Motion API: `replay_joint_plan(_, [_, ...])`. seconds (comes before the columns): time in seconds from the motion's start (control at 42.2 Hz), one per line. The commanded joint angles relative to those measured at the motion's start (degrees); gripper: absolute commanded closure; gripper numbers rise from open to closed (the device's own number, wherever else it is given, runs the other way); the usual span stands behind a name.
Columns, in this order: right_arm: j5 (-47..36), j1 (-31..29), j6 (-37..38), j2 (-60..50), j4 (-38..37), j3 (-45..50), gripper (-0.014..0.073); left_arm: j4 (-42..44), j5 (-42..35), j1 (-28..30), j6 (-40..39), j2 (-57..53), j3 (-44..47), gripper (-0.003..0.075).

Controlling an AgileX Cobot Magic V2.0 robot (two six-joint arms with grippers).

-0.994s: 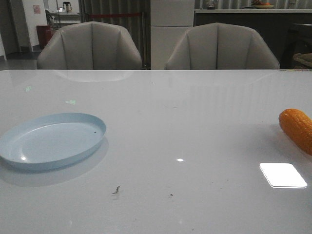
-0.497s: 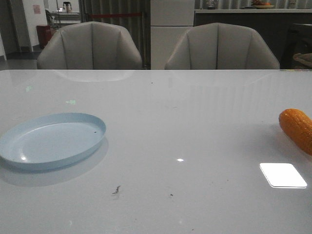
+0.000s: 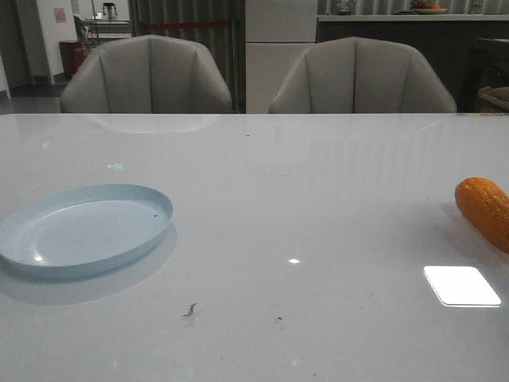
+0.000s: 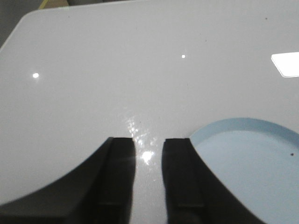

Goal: Place corn on plate with both arms

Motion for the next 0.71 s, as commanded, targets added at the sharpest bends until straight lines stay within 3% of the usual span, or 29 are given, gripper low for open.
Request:
replay_joint_plan(0.0, [-5.3,-0.4,-0.2,-0.7,0.2,-1.8,0.0074,-0.7,-2.7,-0.3,-0.2,-0.4,-1.9,0.0226])
replay_joint_plan(0.047, [-5.3,-0.4,-0.2,-0.7,0.2,-1.8,0.0074,-1.6,-1.7,-0.3,-0.2,-0.3,-2.2,0.0159])
replay_joint_plan(0.095, [-5.2,-0.4,-0.2,-0.7,0.2,-1.8,0.0074,-3.1,1.3,-0.3,-0.2,-0.3,-3.5,0.0143])
replay_joint_plan(0.45, [-5.4,-0.4,-0.2,-0.7,0.2,-1.8,0.0075,-4.9,32.4,-0.3,-0.2,9.2,-26.7,0.0146])
replay_joint_plan(0.686, [-5.4,-0.4,-0.2,-0.7,0.2,-1.8,0.0075,-4.9,45.1,-0.3,-0.2,21.7,-40.4,0.0146])
